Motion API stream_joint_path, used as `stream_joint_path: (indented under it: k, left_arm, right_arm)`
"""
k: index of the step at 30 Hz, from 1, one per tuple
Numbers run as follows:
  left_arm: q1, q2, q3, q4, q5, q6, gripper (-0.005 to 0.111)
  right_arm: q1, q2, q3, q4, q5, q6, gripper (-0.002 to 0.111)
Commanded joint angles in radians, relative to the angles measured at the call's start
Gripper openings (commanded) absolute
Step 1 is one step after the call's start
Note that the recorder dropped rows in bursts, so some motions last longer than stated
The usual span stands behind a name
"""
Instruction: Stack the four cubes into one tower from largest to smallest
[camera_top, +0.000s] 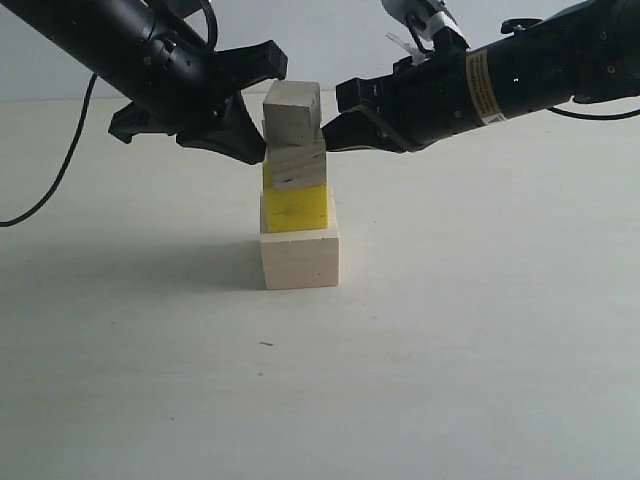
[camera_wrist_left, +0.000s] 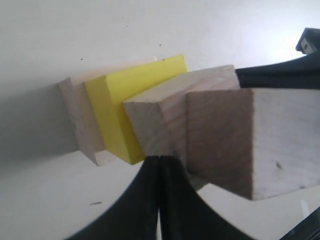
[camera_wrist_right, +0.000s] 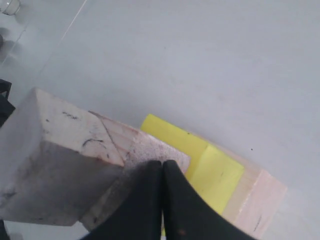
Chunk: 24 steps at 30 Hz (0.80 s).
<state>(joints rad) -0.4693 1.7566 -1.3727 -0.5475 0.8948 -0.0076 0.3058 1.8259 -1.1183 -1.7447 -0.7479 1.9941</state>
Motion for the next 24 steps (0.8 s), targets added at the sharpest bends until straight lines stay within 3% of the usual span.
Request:
stream_joint_path:
  k: [1, 24]
  left_arm:
    - [0.006, -0.011, 0.004, -0.014, -0.019, 0.008, 0.000]
    - [0.006, 0.003, 0.002, -0.012, -0.063, 0.027, 0.000]
  right_arm:
    - [-0.002, -0.011, -0.005, 0.000, -0.014, -0.001, 0.000]
    - [-0.002, -0.011, -0.005, 0.000, -0.036, 0.024, 0.000]
